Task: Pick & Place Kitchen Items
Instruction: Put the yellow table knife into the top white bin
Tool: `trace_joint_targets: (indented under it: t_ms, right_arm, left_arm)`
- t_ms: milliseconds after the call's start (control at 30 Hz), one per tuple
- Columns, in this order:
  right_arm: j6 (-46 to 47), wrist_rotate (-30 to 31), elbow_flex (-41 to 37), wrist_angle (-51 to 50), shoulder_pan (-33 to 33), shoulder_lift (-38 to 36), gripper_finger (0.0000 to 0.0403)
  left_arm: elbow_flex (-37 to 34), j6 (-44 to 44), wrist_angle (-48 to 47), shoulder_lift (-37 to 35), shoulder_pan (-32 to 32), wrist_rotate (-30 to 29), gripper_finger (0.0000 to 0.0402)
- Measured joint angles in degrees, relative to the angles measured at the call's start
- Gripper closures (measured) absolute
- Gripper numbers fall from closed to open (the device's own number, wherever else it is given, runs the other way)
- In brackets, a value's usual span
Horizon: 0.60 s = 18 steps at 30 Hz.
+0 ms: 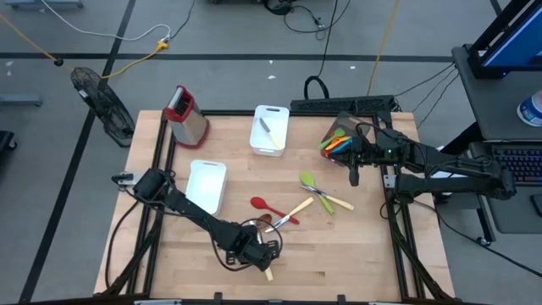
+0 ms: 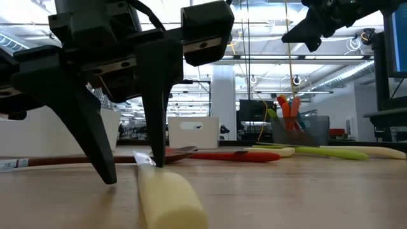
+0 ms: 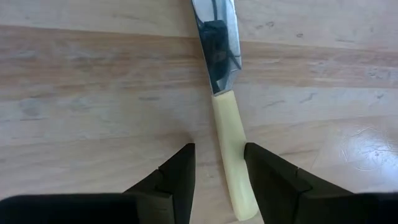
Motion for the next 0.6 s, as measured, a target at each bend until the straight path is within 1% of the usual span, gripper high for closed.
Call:
trace_joint_targets:
  t_ms: [100, 433, 500, 600]
  right_arm:
    - [0.4, 0.0, 0.0, 0.0, 0.0, 0.0, 0.04]
    - [0.7, 0.0, 0.0, 0.0, 0.0, 0.0, 0.04]
    - [0.6, 0.0, 0.0, 0.0, 0.0, 0.0, 0.04]
    - [0.6, 0.0, 0.0, 0.0, 0.0, 0.0, 0.04]
  left_arm:
    - [0.0, -0.1, -0.4, 0.0, 0.0, 0.1, 0.0256]
    - [0.0, -4.5, -1.6, -0.2, 0.0, 0.4, 0.0256]
    - [-0.1, -4.6, -2.6, -0.5, 0.0, -0.5, 0.0256]
    - [-0.1, -6.0, -5.4, -1.4, -0.3, -3.9, 0.0256]
